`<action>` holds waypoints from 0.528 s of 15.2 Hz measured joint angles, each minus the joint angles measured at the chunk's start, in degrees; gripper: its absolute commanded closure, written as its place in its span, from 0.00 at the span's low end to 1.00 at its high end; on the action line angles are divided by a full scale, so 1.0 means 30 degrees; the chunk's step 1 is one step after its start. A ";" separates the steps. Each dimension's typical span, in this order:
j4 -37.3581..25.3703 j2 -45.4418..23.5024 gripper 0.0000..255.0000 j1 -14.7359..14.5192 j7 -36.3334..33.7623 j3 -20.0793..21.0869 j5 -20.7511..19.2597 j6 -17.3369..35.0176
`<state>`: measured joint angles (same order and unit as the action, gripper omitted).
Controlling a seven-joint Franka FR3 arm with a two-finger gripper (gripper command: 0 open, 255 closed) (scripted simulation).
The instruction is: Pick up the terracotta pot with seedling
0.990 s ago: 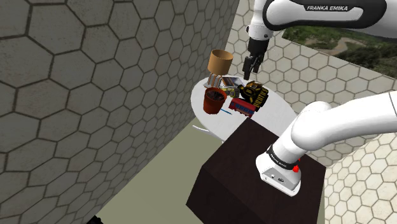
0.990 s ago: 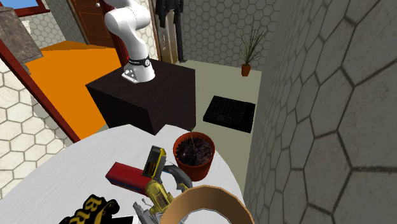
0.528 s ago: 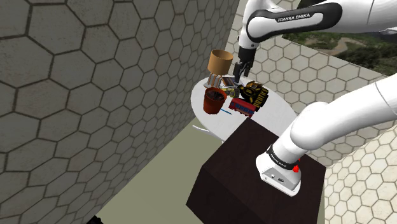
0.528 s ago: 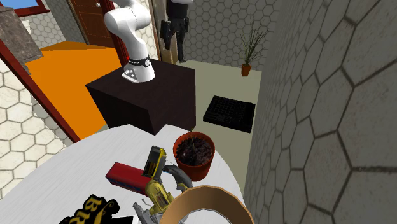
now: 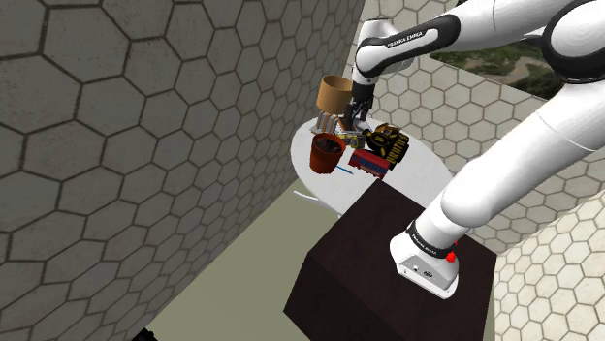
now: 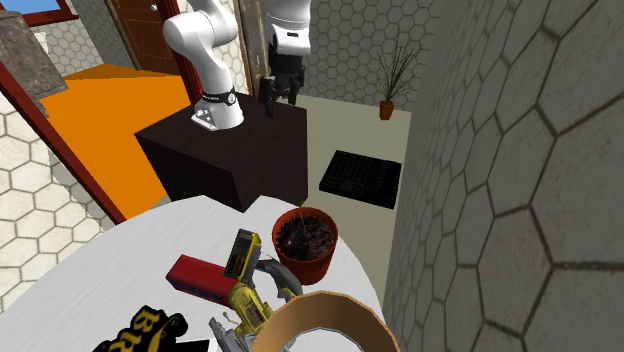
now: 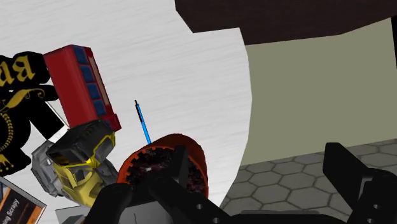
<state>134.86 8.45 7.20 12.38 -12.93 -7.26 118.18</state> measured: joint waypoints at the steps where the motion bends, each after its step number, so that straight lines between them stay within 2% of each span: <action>1: -0.0318 -0.0725 0.00 0.0103 0.0278 -0.0194 0.0136 0.0444; 8: -0.2945 -0.5782 0.00 0.0787 0.1917 -0.0810 0.1746 0.2961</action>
<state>126.03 -8.90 9.56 18.13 -15.36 -2.03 127.06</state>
